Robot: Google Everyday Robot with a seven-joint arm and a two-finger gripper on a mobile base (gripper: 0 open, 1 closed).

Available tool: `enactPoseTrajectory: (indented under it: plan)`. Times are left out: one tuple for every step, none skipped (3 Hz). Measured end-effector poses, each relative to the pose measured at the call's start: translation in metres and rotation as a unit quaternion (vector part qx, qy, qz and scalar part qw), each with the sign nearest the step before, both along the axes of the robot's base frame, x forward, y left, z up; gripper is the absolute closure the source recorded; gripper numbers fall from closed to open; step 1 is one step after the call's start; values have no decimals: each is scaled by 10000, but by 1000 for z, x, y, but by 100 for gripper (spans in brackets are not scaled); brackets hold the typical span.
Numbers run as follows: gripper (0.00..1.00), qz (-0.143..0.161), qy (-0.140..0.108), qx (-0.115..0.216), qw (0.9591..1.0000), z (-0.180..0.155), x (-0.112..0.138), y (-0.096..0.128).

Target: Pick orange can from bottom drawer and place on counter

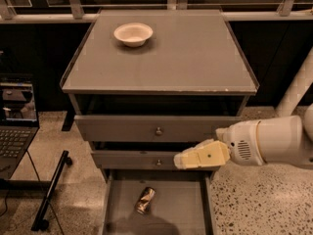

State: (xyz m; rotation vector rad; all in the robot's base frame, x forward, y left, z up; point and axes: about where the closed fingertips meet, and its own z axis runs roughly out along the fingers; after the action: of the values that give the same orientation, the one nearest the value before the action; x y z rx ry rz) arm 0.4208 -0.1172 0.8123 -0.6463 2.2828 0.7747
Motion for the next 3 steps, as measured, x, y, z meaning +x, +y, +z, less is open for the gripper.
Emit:
enactPoseTrajectory:
  plan:
    - [0, -8, -7, -11, 10000, 1, 0, -1]
    - [0, -298, 95, 393, 9987, -20, 8, 6]
    - [0, -863, 628, 1218, 9868, -91, 31, 27]
